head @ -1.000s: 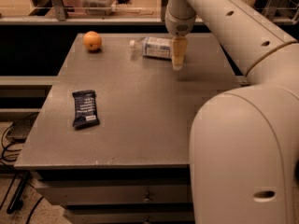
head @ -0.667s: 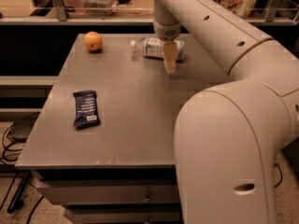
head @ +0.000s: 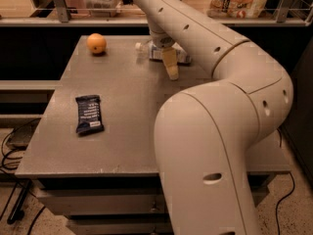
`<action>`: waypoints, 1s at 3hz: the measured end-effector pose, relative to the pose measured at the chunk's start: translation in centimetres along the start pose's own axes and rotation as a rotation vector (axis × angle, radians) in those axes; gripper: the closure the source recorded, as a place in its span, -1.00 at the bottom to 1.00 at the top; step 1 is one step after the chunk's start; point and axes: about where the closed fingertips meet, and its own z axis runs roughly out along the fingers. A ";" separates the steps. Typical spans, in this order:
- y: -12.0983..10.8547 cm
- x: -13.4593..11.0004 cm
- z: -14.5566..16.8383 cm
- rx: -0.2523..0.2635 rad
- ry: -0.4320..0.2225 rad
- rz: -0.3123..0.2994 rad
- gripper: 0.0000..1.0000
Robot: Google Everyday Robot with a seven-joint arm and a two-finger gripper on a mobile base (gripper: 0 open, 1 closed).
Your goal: Place blue plastic bottle upright
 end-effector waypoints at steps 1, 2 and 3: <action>-0.1 0.3 0.1 -0.008 0.005 0.005 -0.62; -0.4 0.6 -0.3 -0.013 0.004 0.017 -0.16; -0.6 0.8 -0.9 -0.012 0.004 0.017 0.28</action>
Offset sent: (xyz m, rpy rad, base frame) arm 0.0103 -0.0146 0.0288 0.0137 0.0252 -0.0595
